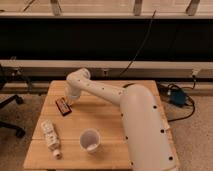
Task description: Push the eraser across the table
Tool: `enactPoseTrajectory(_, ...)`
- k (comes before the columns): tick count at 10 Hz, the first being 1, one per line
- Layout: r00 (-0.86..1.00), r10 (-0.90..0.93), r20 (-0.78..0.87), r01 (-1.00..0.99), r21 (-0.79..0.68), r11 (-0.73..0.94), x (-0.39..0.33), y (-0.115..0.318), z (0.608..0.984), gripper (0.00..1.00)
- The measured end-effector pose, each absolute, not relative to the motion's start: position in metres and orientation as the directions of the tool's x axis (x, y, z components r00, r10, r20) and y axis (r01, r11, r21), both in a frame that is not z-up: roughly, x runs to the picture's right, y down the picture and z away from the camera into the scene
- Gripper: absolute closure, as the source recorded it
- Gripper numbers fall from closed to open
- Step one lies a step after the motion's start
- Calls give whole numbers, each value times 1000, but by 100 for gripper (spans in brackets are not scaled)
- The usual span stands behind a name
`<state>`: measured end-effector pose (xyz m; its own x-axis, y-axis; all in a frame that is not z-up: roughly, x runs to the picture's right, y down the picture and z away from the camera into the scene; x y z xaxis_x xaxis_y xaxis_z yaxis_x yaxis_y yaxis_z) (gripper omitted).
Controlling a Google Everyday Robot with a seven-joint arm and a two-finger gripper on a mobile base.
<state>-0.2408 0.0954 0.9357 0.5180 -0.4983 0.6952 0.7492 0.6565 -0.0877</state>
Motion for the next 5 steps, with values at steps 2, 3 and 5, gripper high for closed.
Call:
enactPoseTrajectory(2,498,-495,712,756,-77,650,-246,98,931,94)
enactPoseTrajectory(3,488,-494,720,760,-71,646,-250,100,929,94)
enactPoseTrajectory(5,461,-491,740,770,-59,635,-258,106,924,94)
